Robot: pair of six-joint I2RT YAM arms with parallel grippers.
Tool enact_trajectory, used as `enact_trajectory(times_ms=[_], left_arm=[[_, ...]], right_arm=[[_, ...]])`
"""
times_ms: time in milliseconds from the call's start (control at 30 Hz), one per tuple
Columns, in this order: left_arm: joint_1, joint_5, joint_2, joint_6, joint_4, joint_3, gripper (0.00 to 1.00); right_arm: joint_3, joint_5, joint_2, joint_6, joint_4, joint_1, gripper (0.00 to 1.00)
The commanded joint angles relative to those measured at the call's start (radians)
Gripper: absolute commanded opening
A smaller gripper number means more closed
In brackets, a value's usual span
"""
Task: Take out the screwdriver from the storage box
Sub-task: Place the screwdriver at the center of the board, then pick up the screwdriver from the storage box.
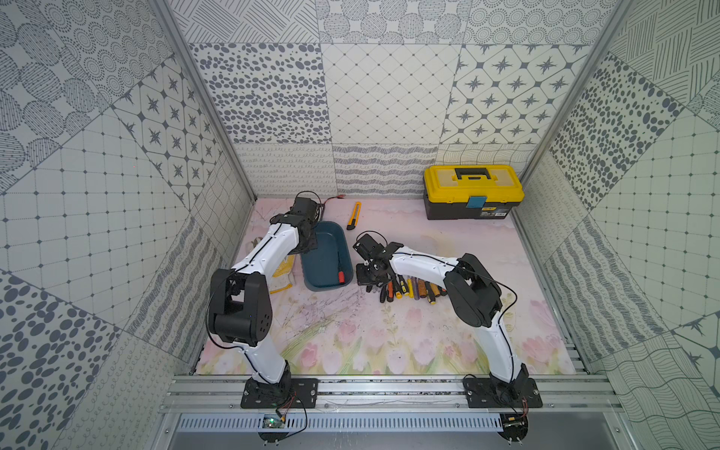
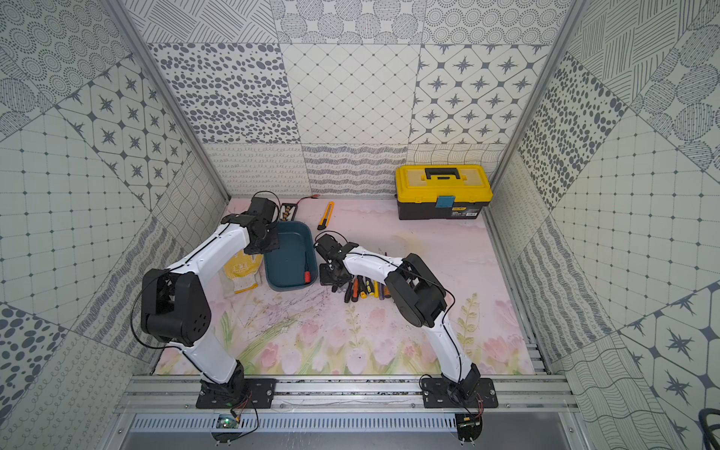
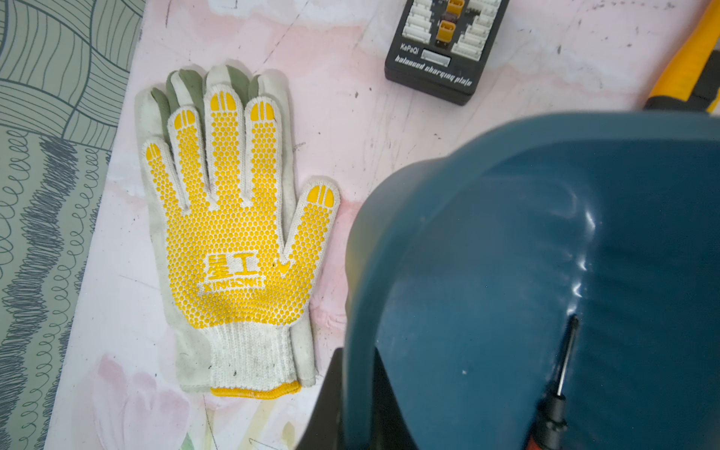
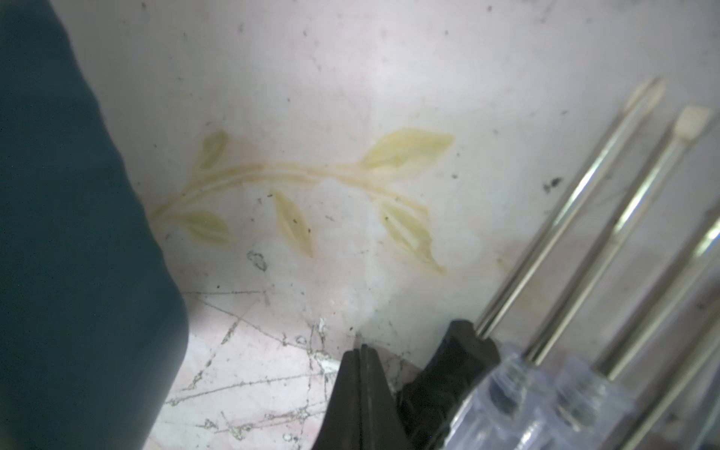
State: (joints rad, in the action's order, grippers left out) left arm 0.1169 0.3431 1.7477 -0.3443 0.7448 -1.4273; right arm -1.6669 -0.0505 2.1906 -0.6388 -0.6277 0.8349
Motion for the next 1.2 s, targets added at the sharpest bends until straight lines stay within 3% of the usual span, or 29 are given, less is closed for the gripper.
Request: enact_trajectory(times_ms=[0, 133, 367, 467, 633, 1167], left_arm=[[-0.002, -0.023, 0.004, -0.012, 0.014, -0.025, 0.00], [-0.002, -0.030, 0.006, -0.011, 0.012, -0.025, 0.00], [-0.002, -0.042, 0.010, -0.016, 0.013, -0.024, 0.00], [-0.002, -0.045, 0.010, -0.016, 0.010, -0.024, 0.00], [-0.001, -0.049, 0.009, -0.018, 0.010, -0.023, 0.00], [-0.002, -0.073, 0.010, -0.024, 0.007, -0.023, 0.00]], right_arm=[[-0.002, -0.028, -0.093, 0.084, 0.070, -0.006, 0.00], [0.013, -0.021, -0.163, 0.109, 0.114, -0.006, 0.01], [-0.010, -0.081, -0.208, 0.128, 0.138, 0.025, 0.36], [-0.073, -0.081, -0.171, 0.148, 0.083, 0.051, 0.44], [-0.179, -0.058, -0.089, 0.144, -0.023, 0.081, 0.49], [-0.578, 0.102, 0.202, 0.077, -0.333, 0.119, 0.48]])
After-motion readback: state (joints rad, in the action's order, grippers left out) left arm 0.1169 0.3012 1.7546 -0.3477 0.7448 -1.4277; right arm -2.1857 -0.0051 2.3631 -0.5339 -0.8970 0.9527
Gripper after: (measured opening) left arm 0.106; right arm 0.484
